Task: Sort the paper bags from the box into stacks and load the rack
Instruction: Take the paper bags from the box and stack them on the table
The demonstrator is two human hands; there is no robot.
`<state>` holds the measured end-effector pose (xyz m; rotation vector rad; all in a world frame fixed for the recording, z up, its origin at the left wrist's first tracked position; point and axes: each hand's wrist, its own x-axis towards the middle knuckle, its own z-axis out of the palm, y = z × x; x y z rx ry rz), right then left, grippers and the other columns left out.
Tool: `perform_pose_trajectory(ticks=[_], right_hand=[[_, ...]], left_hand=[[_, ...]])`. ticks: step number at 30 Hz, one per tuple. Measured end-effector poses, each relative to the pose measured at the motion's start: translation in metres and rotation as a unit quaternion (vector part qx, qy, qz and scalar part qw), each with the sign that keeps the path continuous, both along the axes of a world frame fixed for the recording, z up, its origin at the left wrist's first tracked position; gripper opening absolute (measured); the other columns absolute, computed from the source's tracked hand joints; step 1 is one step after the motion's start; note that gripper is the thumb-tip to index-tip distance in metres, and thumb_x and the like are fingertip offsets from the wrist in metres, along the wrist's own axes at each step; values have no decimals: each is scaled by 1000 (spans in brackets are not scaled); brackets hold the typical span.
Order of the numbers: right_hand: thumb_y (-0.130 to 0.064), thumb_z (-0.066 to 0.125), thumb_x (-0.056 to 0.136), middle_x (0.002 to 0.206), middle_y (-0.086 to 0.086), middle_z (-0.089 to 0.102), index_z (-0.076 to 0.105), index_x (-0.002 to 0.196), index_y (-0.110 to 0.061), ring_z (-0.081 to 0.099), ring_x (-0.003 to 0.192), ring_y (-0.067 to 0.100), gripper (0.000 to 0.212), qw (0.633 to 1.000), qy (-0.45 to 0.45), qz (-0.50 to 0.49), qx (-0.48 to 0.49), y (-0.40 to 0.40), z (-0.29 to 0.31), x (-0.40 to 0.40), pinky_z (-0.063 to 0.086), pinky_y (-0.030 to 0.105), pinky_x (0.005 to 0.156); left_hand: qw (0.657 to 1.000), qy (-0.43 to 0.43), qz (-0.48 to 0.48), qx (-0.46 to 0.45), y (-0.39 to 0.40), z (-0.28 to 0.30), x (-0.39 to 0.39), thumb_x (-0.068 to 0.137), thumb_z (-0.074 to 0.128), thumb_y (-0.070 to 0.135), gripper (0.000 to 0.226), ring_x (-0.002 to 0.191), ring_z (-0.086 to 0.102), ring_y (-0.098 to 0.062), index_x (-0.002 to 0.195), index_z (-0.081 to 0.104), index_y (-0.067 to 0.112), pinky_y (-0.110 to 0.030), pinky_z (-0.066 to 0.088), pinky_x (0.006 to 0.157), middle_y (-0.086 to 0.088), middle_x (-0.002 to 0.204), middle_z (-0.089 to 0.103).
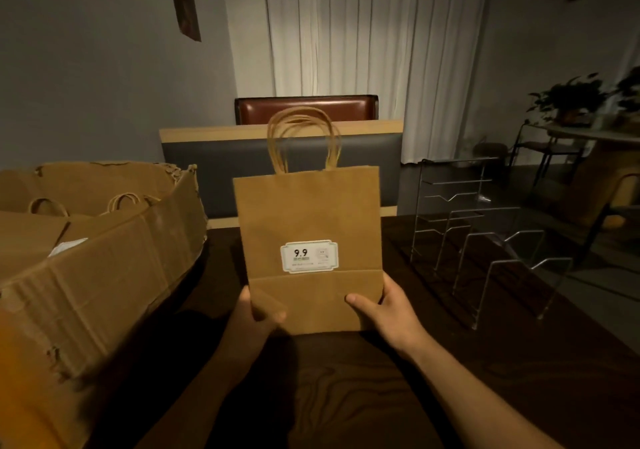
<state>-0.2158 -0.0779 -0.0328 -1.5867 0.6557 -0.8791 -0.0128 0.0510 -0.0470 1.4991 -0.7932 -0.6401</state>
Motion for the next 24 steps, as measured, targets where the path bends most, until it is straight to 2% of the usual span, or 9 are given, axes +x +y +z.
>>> perform_pose_trajectory(ticks=[3,6,10,12,14,17,19,21,24], right_hand=[[-12,74,86,112,-14,69,55,122,-36,64,106,0,48,1000,1,13,0,-11,5,2,55,19,85],[-16,79,82,115,-10,65,52,122,-33,62,113,12,51,999,35,-24,27,-20,-6,8,54,35,96],[-13,81,78,134,-4,56,36,148,-25,52,125,17,83,985,67,-156,-39,-65,19,21,46,43,106],[-19,79,80,142,2,49,32,150,-30,49,129,24,86,965,154,-197,-76,-95,36,26,44,48,108],[-23,73,86,143,8,40,39,146,-31,49,128,29,70,931,294,-189,-102,-125,35,29,42,46,109],[-30,60,93,146,10,32,50,136,-29,39,131,32,44,850,493,-130,-135,-145,9,32,38,47,111],[-33,54,96,148,10,32,50,137,-29,33,136,32,42,832,525,-120,-135,-149,-3,35,34,49,112],[-31,54,96,153,13,27,49,139,-25,26,141,34,44,813,548,-114,-158,-149,3,39,30,51,115],[-35,60,93,161,15,15,45,142,-26,11,149,35,52,794,542,-99,-256,-132,31,46,19,51,121]], left_hand=[[1000,-1,-1,-9,-4,-3,6,84,71,2,52,110,62,-16,130,51,19,-29,51,86,1,117,66],[999,-41,3,28,-19,0,7,84,71,1,47,108,63,-20,124,51,17,-22,50,75,2,111,66],[999,-45,7,-15,-68,25,11,83,72,0,66,109,62,-19,140,42,19,-39,51,97,1,116,63],[997,-76,12,15,-94,35,12,84,73,7,80,108,63,-19,150,30,26,-42,51,98,0,116,63],[987,-136,-19,80,-123,28,11,86,73,16,71,110,63,-18,145,37,32,-40,52,97,2,119,65],[897,-348,-21,270,-150,5,3,91,64,29,39,122,48,-18,128,55,36,-38,40,103,5,135,54],[859,-403,-6,316,-159,-1,3,91,60,34,28,123,41,-20,118,59,40,-40,32,102,6,136,51],[846,-416,-20,332,-163,6,5,90,60,40,28,128,39,-22,117,58,41,-43,31,103,3,142,46],[809,-487,-64,322,-155,29,6,89,58,48,50,144,23,-27,137,45,39,-50,23,114,-1,158,25]])
